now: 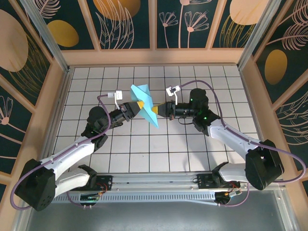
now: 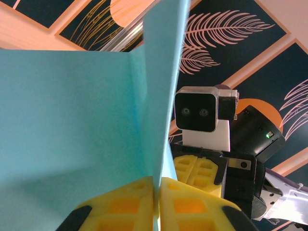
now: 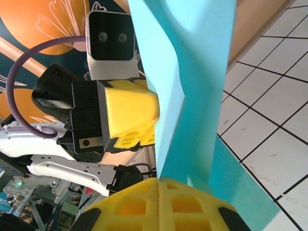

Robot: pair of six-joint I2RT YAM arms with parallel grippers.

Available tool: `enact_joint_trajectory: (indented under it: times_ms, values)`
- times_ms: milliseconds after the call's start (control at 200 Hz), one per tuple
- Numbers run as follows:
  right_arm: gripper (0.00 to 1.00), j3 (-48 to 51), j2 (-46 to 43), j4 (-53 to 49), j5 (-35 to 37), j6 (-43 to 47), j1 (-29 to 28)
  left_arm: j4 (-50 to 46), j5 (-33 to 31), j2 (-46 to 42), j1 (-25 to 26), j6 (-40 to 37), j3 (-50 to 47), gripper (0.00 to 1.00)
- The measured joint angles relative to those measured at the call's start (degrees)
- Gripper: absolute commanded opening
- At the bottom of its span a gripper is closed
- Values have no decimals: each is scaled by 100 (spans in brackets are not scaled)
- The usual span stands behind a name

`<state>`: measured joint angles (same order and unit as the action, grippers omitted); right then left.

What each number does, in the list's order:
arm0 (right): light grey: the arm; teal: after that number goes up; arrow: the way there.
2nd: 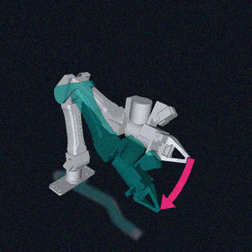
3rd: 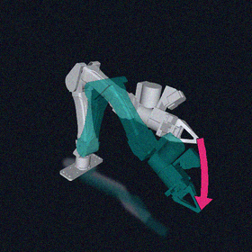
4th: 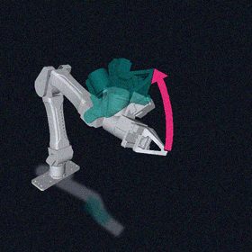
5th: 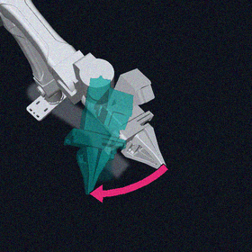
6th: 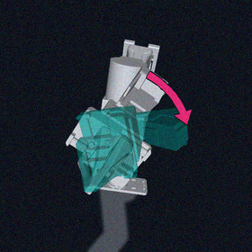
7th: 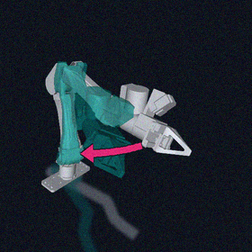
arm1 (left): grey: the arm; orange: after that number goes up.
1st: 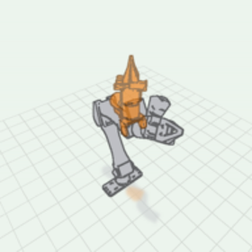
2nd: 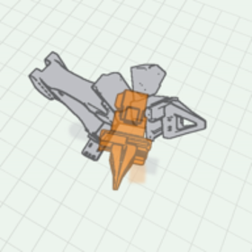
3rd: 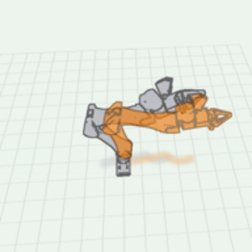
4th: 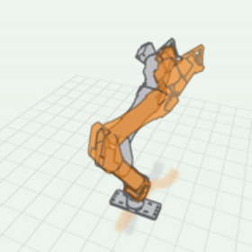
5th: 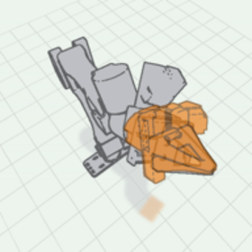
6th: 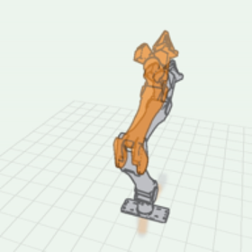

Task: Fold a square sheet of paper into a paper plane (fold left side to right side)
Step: Turn over the paper at the center of the table.

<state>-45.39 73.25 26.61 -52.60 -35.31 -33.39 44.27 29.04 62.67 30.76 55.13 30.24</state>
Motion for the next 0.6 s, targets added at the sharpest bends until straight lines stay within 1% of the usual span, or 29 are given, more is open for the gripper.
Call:
enact_joint_trajectory:
  times_ms: [80, 200, 260, 380, 440, 490, 551, 566, 596]
  values:
    - [0, 0, 0, -20, 9, 2, 2, -15, -17, -13, 0, 2, 0, 4]
    - [13, -55, -13, -162, 90, 61, 0, -63, -57, -44, 2, 2, 0, 3]
    - [24, -63, -81, -326, 205, 140, 2, -68, -85, -59, 11, 4, 0, 3]
    - [51, -59, -404, -678, 533, 348, 48, -79, -105, -81, 11, 4, 0, 3]
    - [63, -55, -623, -813, 726, 463, 105, -79, -105, -81, 11, 4, 0, 3]
    - [69, -28, -809, -903, 844, 474, 136, -79, -105, -81, 11, 4, 0, 3]
    - [74, 13, -964, -951, 925, 533, 153, -79, -105, -81, 11, 4, 0, 3]
    - [77, 26, -994, -957, 933, 551, 153, -79, -105, -81, 11, 4, 0, 3]
    - [80, 57, -1014, -970, 931, 529, 153, -79, -105, -81, 11, 4, 0, 3]
